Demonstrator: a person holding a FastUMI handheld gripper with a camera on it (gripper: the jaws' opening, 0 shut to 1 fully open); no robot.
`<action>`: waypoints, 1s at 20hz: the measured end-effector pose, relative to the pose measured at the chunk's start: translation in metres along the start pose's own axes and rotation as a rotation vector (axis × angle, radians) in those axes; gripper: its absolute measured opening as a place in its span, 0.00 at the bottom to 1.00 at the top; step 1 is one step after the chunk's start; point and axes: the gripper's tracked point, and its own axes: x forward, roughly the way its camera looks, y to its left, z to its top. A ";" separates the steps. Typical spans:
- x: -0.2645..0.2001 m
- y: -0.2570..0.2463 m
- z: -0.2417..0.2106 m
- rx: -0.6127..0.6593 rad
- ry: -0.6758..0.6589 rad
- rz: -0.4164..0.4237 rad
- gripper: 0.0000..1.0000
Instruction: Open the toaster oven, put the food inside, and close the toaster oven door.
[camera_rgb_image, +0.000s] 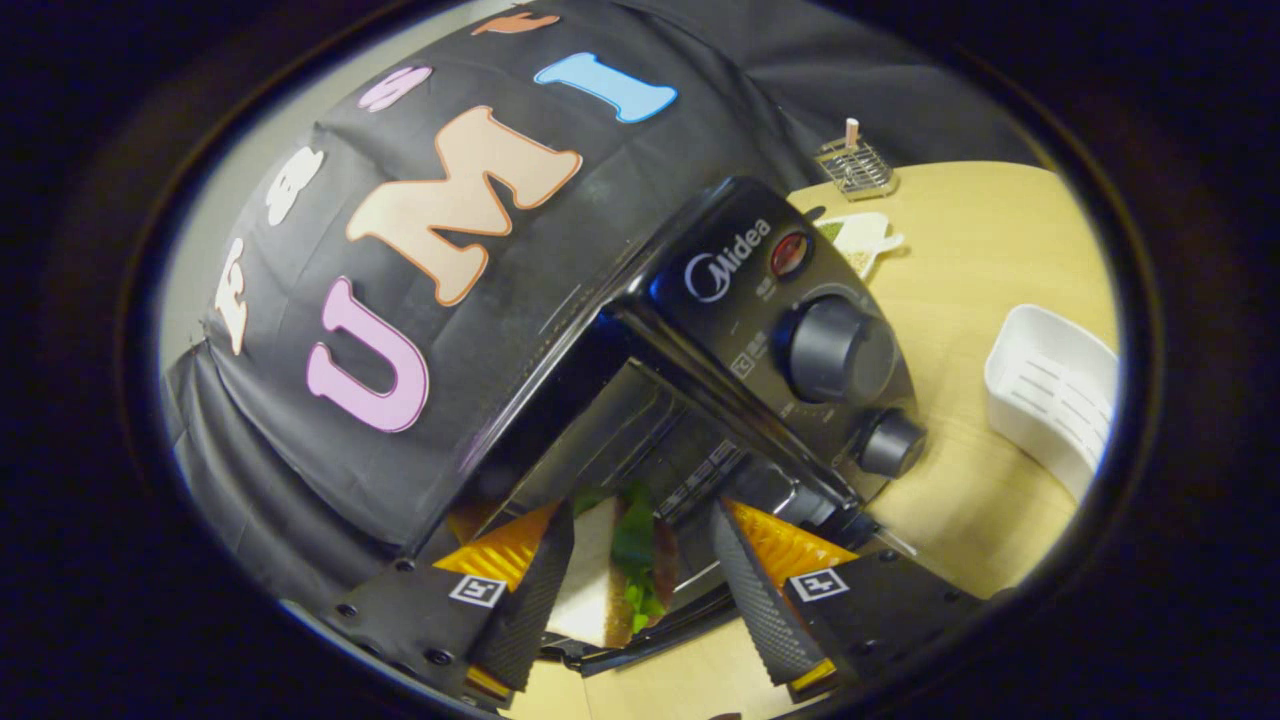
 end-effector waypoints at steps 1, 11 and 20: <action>-0.002 -0.002 0.002 -0.008 0.000 -0.004 0.88; -0.039 0.010 -0.006 -0.027 0.111 0.071 0.97; -0.098 -0.006 -0.062 -0.223 0.408 0.095 0.99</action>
